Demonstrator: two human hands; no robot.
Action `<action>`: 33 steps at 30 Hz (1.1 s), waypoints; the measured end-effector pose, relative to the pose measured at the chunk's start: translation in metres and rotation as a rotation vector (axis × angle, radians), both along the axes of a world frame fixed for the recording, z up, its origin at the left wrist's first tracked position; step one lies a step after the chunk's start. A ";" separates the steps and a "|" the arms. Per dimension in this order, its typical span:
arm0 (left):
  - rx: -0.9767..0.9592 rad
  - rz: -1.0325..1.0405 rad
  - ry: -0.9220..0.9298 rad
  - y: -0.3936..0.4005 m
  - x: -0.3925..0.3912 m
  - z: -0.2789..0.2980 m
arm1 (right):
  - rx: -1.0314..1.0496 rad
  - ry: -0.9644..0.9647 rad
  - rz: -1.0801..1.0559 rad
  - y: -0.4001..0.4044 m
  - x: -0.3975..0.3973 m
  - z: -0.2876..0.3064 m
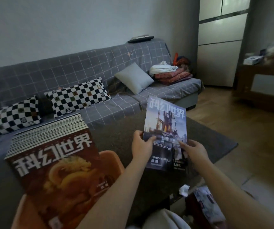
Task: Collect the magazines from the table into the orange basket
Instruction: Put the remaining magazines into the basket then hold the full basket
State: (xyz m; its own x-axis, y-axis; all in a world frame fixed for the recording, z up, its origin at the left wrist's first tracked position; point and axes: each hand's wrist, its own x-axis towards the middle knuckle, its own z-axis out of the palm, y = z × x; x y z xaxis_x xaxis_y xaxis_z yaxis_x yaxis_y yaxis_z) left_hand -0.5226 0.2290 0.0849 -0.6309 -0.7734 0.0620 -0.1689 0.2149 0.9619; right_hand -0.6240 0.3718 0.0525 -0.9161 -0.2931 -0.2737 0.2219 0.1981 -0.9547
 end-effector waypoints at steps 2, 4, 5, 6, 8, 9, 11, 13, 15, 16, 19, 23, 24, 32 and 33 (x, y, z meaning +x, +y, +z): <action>0.017 0.012 0.059 0.005 0.025 0.011 | -0.088 -0.013 0.028 0.011 0.011 0.010; 0.023 0.043 0.070 0.006 0.050 0.021 | -0.133 -0.006 0.059 0.018 0.025 0.022; 0.027 0.061 0.072 0.006 0.064 0.025 | -0.156 0.001 0.076 0.020 0.033 0.028; 0.027 0.076 0.079 0.006 0.077 0.028 | -0.181 0.009 0.098 0.021 0.041 0.033; 0.011 0.112 0.102 0.007 0.103 0.034 | -0.231 0.027 0.157 0.020 0.058 0.046; -0.005 0.131 0.118 0.007 0.116 0.037 | -0.250 0.039 0.186 0.019 0.067 0.051; -0.023 0.171 0.157 0.006 0.141 0.042 | -0.295 0.056 0.238 0.014 0.085 0.061; -0.018 0.206 0.198 0.004 0.165 0.047 | -0.332 0.073 0.288 0.007 0.102 0.069; -0.024 0.235 0.232 0.000 0.188 0.049 | -0.346 0.093 0.339 -0.003 0.117 0.075; -0.032 0.251 0.242 -0.003 0.199 0.050 | -0.350 0.101 0.364 -0.009 0.124 0.078; -0.049 0.295 0.255 -0.015 0.229 0.048 | -0.372 0.110 0.442 -0.029 0.143 0.081; -0.063 0.366 0.252 -0.034 0.265 0.039 | -0.367 0.157 0.497 -0.058 0.164 0.075; -0.081 0.385 0.242 -0.039 0.273 0.036 | -0.348 0.183 0.500 -0.065 0.168 0.072; -0.301 0.515 -0.068 -0.068 0.308 0.010 | -0.023 0.535 0.482 -0.104 0.191 0.041; -0.314 0.517 -0.091 -0.069 0.311 0.007 | 0.028 0.580 0.488 -0.106 0.192 0.036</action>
